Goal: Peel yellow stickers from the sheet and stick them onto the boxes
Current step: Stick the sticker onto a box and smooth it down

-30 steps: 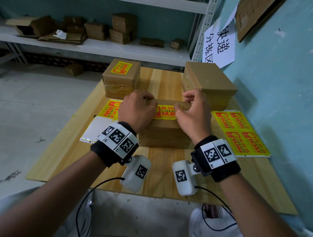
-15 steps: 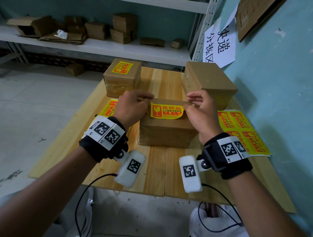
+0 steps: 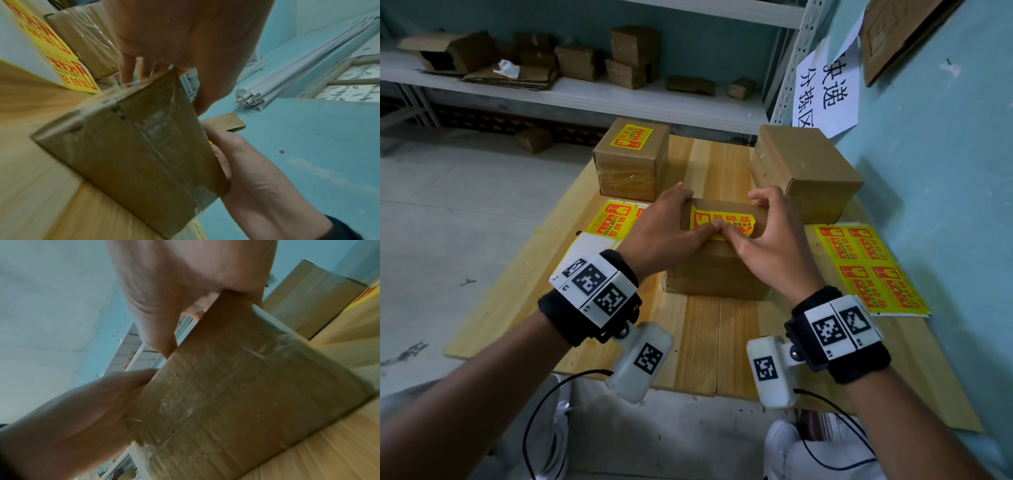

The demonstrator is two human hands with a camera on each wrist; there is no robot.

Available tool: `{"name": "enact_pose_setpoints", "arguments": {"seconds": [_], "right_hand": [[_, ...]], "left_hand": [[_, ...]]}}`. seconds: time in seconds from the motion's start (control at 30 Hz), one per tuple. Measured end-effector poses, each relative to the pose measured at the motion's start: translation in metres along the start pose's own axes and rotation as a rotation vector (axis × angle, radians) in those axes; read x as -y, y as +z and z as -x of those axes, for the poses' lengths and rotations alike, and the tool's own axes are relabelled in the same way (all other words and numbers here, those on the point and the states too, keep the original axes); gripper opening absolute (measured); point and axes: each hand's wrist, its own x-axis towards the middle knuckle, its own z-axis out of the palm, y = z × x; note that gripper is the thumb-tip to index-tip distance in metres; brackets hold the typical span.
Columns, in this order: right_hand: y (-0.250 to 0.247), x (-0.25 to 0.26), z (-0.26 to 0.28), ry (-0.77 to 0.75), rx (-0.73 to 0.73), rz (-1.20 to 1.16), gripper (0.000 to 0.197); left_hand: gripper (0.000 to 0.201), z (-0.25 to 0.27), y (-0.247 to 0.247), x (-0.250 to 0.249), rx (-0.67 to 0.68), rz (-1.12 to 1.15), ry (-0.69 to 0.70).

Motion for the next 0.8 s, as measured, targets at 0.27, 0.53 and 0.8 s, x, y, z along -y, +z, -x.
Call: {"name": "enact_pose_setpoints", "arguments": {"seconds": [0.27,0.53,0.8], "right_hand": [[-0.009,-0.006,0.001,0.048,0.055,-0.127,0.058],[-0.016,-0.010,0.001,0.062,0.101,-0.185,0.057],[-0.023,-0.019,-0.001,0.064,0.143,-0.244,0.056]], "left_hand": [[0.069,0.001,-0.006,0.008,0.033,-0.001,0.041],[0.072,-0.004,-0.011,0.016,0.076,0.116,0.012],[0.069,-0.006,-0.016,0.021,0.146,0.244,0.004]]}}
